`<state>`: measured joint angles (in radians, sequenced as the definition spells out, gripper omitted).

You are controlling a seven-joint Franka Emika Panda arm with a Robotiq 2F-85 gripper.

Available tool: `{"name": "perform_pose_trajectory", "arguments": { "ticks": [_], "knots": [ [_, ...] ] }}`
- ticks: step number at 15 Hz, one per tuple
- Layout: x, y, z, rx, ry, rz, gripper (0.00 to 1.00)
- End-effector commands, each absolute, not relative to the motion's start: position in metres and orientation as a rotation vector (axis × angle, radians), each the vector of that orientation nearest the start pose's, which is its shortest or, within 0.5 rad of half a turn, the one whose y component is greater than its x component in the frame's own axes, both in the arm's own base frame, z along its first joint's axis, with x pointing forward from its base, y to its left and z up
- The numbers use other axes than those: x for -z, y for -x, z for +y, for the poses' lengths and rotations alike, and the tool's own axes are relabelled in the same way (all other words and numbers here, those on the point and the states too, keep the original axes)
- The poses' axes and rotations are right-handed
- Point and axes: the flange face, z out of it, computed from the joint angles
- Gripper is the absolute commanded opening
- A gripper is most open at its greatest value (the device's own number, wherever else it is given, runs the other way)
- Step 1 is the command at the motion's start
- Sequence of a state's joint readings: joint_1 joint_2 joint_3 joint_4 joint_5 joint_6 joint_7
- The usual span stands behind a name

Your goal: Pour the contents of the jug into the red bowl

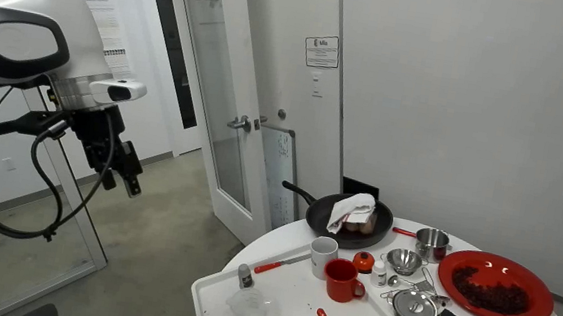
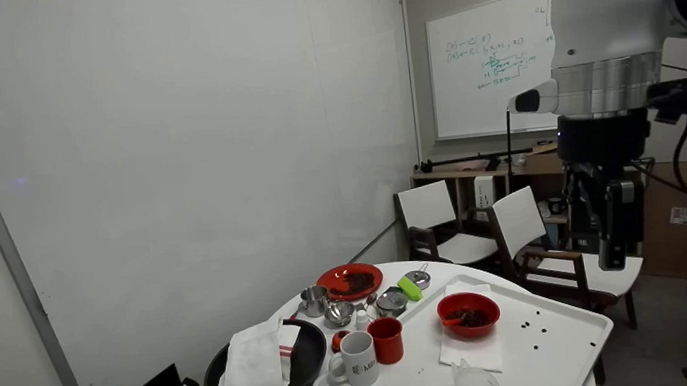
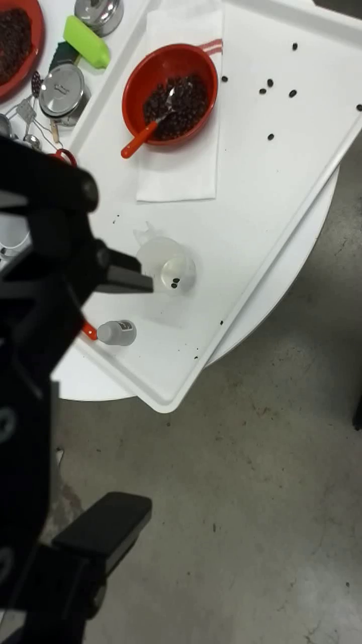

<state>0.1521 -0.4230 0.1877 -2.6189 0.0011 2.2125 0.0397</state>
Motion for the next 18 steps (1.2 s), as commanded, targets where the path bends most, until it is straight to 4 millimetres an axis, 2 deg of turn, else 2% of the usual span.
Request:
{"name": "perform_pose_trajectory", "arguments": {
  "ticks": [1,5,10,14,16,17,18],
  "knots": [
    [-0.390,-0.382,0.128,0.087,3.204,-0.229,1.00],
    [-0.380,-0.417,0.114,0.187,3.148,0.072,1.00],
    [-0.327,-0.483,0.060,0.333,3.108,0.487,1.00],
    [-0.296,-0.534,0.020,0.377,3.096,0.831,1.00],
    [-0.281,-0.558,0.013,0.338,3.080,1.017,1.00],
    [-0.295,-0.528,0.012,0.351,3.088,0.875,1.00],
    [-0.288,-0.538,0.008,0.341,3.078,0.935,1.00]
  ]
}}
